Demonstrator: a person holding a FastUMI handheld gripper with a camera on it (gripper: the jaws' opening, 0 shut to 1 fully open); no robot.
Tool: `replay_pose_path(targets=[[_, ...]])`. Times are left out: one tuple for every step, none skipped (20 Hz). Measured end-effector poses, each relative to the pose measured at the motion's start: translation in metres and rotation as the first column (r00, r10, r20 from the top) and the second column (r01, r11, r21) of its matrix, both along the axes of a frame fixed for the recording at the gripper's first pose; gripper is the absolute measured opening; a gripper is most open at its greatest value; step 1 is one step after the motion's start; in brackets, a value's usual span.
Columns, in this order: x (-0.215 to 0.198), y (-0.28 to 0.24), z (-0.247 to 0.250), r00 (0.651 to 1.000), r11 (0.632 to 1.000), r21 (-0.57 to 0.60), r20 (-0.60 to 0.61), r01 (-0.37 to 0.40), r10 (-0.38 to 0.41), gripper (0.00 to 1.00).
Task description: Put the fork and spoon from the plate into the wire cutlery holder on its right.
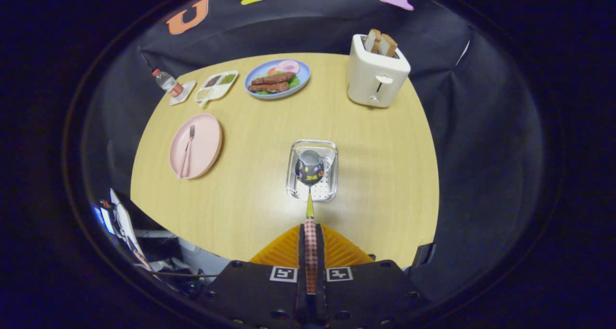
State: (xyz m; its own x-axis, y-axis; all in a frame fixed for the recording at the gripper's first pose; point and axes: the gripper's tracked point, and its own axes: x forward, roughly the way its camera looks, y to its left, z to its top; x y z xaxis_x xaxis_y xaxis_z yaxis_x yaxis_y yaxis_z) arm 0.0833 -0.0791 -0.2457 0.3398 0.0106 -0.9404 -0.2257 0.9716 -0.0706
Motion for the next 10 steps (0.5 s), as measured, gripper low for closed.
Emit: replay_pose_path(targets=[[-0.001,-0.001,-0.001,1.000,1.000,0.003,-0.026,0.005,-0.005,0.07],[0.002,-0.003,-0.003,0.999,1.000,-0.004,-0.048,0.010,-0.010,0.07],[0.003,-0.004,-0.007,0.997,1.000,-0.013,-0.077,0.014,-0.015,0.07],[0.005,-0.004,-0.010,0.994,1.000,-0.017,-0.111,0.024,-0.025,0.07],[0.007,-0.002,-0.011,0.988,0.999,-0.006,-0.146,0.040,-0.040,0.07],[0.007,0.004,-0.012,0.982,0.999,0.014,-0.186,0.048,-0.045,0.07],[0.009,0.008,-0.013,0.975,0.998,0.031,-0.217,0.063,-0.055,0.07],[0.015,0.009,-0.014,0.973,0.997,0.028,-0.220,0.076,-0.068,0.07],[0.023,0.008,-0.015,0.976,0.998,0.008,-0.211,0.067,-0.063,0.07],[0.028,0.007,-0.016,0.975,0.998,-0.013,-0.213,0.054,-0.055,0.07]])
